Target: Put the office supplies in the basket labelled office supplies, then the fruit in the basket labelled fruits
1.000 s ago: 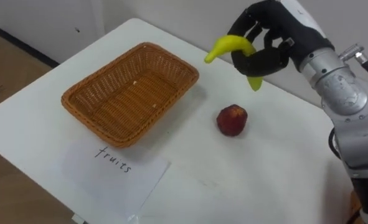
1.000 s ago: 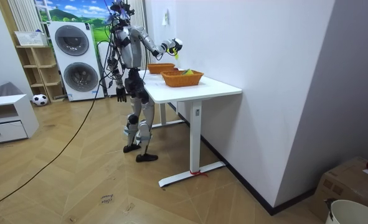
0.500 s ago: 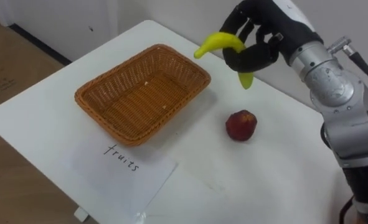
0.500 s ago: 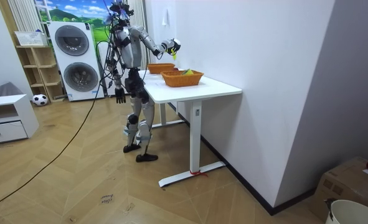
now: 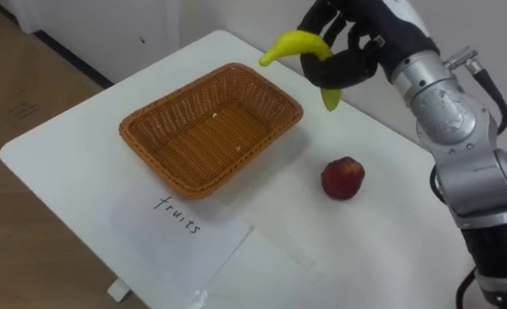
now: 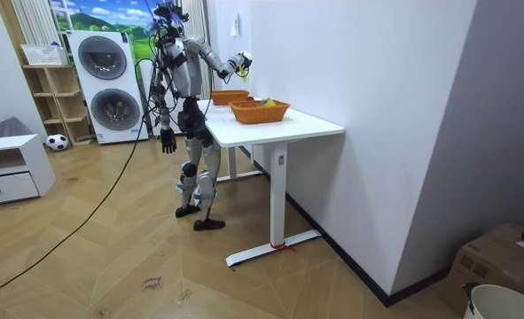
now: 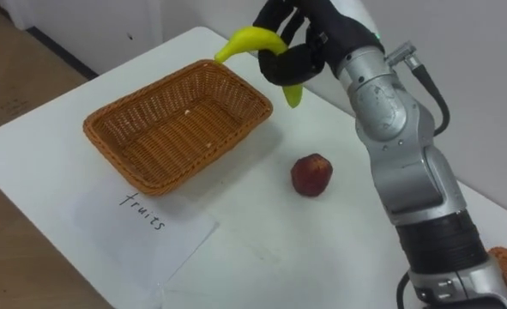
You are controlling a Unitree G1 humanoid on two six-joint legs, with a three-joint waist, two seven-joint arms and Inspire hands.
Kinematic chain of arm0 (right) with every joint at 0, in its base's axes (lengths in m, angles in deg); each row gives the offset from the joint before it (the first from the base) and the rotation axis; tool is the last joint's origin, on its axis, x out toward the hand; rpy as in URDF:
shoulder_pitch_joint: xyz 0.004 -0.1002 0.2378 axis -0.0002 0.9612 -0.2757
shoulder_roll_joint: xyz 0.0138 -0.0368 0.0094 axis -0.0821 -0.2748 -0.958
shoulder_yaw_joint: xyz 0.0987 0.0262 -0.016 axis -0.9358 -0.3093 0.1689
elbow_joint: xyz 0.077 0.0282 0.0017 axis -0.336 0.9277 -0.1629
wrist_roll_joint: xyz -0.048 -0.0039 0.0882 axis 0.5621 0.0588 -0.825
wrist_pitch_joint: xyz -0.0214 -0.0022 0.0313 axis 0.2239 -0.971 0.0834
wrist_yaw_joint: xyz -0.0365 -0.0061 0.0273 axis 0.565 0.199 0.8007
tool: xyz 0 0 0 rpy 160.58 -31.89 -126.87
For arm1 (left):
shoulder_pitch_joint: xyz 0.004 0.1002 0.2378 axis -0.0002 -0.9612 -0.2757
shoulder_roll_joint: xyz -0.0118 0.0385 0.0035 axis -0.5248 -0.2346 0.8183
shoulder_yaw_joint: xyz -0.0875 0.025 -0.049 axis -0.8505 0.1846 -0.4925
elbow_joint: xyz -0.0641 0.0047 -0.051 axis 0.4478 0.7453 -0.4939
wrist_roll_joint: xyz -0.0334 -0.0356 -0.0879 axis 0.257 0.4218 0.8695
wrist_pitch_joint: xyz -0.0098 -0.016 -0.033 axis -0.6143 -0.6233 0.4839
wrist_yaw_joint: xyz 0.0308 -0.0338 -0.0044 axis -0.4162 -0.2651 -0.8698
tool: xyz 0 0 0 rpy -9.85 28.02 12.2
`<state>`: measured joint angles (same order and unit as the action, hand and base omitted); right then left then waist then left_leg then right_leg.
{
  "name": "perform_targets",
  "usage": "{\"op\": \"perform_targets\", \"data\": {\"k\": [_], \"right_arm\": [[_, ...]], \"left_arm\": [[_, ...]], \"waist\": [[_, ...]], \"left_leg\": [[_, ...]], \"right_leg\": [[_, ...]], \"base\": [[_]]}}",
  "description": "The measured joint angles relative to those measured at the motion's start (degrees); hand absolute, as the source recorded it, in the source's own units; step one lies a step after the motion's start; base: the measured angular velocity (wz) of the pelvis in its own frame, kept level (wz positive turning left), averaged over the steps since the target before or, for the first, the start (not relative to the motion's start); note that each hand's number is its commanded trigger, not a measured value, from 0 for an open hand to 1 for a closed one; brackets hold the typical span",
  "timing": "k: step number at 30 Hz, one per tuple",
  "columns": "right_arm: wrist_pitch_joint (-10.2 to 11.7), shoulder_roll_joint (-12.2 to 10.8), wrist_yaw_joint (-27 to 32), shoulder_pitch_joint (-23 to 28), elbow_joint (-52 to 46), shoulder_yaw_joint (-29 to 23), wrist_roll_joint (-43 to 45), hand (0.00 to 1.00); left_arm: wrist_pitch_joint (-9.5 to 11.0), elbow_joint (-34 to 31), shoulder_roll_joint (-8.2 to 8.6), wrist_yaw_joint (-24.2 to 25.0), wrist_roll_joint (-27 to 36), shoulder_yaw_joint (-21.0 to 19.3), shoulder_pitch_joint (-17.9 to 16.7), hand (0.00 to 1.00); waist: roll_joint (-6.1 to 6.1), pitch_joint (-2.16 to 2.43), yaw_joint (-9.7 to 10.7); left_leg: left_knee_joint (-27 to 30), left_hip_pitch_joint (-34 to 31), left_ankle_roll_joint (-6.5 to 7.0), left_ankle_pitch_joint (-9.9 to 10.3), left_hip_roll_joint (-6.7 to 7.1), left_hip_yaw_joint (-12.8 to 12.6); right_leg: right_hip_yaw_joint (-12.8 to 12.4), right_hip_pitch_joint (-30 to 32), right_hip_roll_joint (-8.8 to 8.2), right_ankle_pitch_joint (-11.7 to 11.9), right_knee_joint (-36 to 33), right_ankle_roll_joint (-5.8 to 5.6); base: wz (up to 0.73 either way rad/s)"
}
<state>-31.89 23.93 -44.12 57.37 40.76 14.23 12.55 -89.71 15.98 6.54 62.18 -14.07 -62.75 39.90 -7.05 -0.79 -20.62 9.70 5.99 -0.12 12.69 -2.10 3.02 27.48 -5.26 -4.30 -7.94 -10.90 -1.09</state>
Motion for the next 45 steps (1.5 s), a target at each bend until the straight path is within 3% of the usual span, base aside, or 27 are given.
{"op": "perform_targets", "data": {"k": [20, 30, 35, 41, 45], "right_arm": [[-0.92, 0.00, 3.04, -2.89, 8.67, 8.60, 2.31, 1.00], [-1.37, -0.09, 3.12, -2.92, 13.16, 9.00, 5.41, 1.00], [-2.54, -0.07, 3.11, -2.92, 14.10, 9.00, 8.54, 1.00], [-2.53, -0.07, 3.12, -2.92, 14.38, 9.01, 8.35, 1.00], [-2.48, -0.07, 3.06, -2.96, 15.94, 10.14, 8.75, 1.00]], "left_arm": [[-1.30, -2.81, -1.79, 3.13, -1.26, -0.01, -1.24, 0.00], [-2.35, -4.39, -2.08, 3.91, -1.27, 0.00, -2.35, 0.00], [-2.55, -4.59, -2.13, 4.55, -1.27, -0.03, -2.35, 0.00], [-2.62, -4.49, -2.88, 6.03, -1.26, -0.03, -2.38, 0.00], [-2.36, -3.83, -2.88, 6.19, -1.26, -0.03, -2.35, 0.00]], "waist": [[-1.04, 0.76, -2.22], [-1.24, 0.48, -4.32], [-1.91, 0.15, -4.97], [-2.92, 0.06, -5.97], [-2.94, 0.04, -6.80]], "left_leg": [[0.13, -0.39, 0.27, -0.19, 0.75, 2.10], [0.05, -0.44, 0.36, -0.23, 0.99, 2.79], [0.11, -0.94, 0.54, -0.34, 1.57, 3.61], [0.47, -1.11, 0.71, -0.43, 1.87, 4.10], [0.34, -1.38, 0.70, -0.41, 1.86, 4.42]], "right_leg": [[0.95, -0.84, -0.71, -0.34, 0.00, -0.50], [0.89, -0.65, -1.10, -0.60, -0.86, -0.88], [0.99, -0.54, -1.54, -1.12, -0.89, -1.06], [0.76, -0.59, -1.69, -1.16, -0.81, -1.14], [0.83, -0.54, -1.68, -1.16, -0.79, -1.14]], "base": [[0.05], [0.02], [0.09], [0.04], [0.02]]}}
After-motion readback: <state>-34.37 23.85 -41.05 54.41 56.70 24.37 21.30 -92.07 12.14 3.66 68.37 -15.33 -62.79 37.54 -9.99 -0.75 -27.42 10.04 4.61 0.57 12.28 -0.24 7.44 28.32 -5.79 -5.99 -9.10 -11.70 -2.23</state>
